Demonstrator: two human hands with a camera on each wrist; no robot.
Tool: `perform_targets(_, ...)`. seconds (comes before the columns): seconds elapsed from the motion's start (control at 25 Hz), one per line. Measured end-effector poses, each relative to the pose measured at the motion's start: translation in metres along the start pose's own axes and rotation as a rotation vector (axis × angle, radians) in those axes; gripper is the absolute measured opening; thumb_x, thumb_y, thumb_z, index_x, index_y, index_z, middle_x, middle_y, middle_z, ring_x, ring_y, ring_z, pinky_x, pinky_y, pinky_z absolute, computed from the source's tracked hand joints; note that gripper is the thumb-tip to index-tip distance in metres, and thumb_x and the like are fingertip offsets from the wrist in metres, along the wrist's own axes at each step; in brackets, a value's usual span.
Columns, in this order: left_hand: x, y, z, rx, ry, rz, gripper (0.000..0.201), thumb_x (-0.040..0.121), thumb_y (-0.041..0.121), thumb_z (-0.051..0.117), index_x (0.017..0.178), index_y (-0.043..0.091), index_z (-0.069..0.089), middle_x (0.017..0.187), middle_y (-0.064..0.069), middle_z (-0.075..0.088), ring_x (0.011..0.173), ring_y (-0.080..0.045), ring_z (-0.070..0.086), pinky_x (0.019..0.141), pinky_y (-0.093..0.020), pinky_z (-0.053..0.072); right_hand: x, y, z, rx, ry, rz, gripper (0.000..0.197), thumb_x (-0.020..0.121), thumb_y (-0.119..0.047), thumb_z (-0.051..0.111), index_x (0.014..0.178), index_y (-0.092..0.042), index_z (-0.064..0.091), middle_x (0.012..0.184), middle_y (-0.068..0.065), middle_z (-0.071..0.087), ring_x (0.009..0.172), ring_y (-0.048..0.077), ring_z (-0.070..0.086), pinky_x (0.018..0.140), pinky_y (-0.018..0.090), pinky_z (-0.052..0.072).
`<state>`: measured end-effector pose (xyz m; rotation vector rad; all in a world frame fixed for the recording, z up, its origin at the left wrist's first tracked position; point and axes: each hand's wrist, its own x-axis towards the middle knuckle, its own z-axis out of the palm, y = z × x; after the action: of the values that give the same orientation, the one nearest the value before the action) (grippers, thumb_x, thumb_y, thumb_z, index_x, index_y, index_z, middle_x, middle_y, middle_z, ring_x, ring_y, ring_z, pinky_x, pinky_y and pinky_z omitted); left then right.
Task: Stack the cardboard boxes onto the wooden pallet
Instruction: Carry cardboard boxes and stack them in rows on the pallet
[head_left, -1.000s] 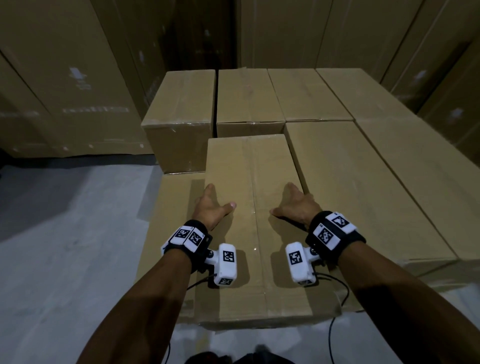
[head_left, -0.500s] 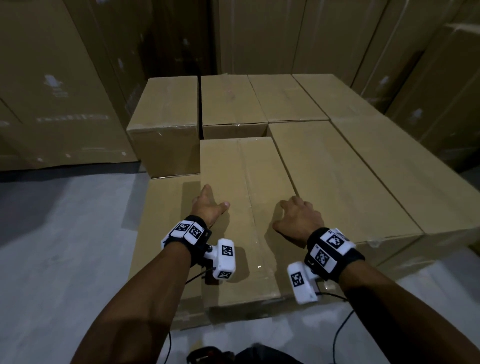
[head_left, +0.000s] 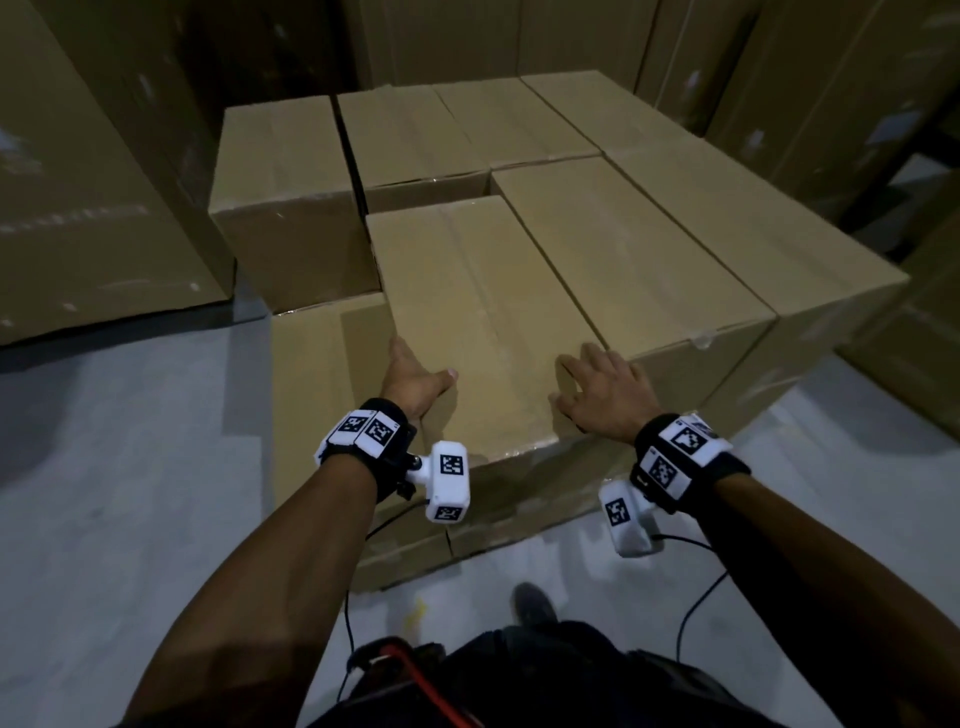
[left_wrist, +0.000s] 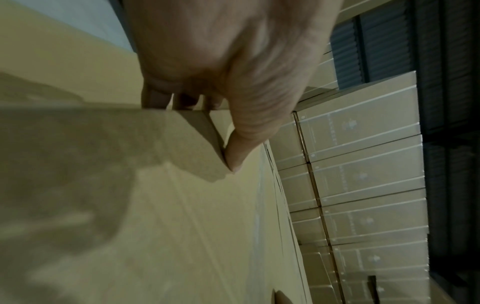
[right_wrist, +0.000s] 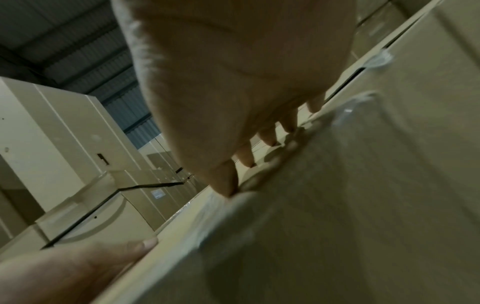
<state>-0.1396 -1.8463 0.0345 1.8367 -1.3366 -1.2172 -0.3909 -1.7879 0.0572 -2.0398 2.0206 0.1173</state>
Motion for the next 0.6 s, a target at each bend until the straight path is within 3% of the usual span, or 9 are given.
perform_targets(0.16, -0.007, -0.001, 0.001, -0.043, -0.043, -0.031, 0.111, 0.088, 0.029, 0.075, 0.157, 0.017, -0.012, 0.164, -0.012, 0.016, 0.146, -0.032, 0.026, 0.115, -0.043, 0.031, -0.027, -0.006, 0.017, 0.07, 0.014, -0.02, 0.069, 0.096, -0.069, 0.032, 0.155, -0.037, 0.018, 0.167, 0.002, 0.002, 0.153, 0.031, 0.0, 0.12, 0.057, 0.001)
perform_targets(0.28, -0.006, 0.0, 0.003, -0.071, -0.053, -0.027, 0.115, 0.086, 0.028, 0.076, 0.157, 0.017, -0.014, 0.164, -0.011, 0.014, 0.146, -0.032, 0.025, 0.115, -0.047, 0.031, -0.04, -0.011, 0.027, 0.053, 0.008, -0.106, 0.085, 0.087, -0.079, 0.038, 0.156, -0.041, 0.008, 0.168, 0.002, -0.004, 0.153, 0.03, -0.005, 0.12, 0.057, -0.003)
perform_targets(0.4, -0.005, 0.0, 0.004, -0.086, -0.034, -0.008, 0.115, 0.086, 0.025, 0.077, 0.157, 0.014, -0.012, 0.163, -0.012, 0.017, 0.145, -0.031, 0.027, 0.114, -0.04, 0.031, -0.041, -0.013, 0.036, -0.062, 0.054, -0.134, 0.096, 0.08, -0.084, 0.046, 0.156, -0.043, 0.003, 0.168, 0.003, -0.005, 0.153, 0.031, -0.005, 0.119, 0.057, -0.004)
perform_targets(0.6, 0.006, -0.003, 0.006, -0.097, -0.004, 0.013, 0.11, 0.086, 0.023, 0.077, 0.157, 0.013, -0.007, 0.163, -0.011, 0.018, 0.146, -0.028, 0.025, 0.111, -0.032, 0.028, -0.033, -0.016, 0.038, -0.048, 0.126, -0.126, 0.091, 0.082, -0.079, 0.051, 0.156, -0.041, 0.013, 0.168, 0.004, 0.002, 0.154, 0.028, 0.001, 0.12, 0.055, -0.002)
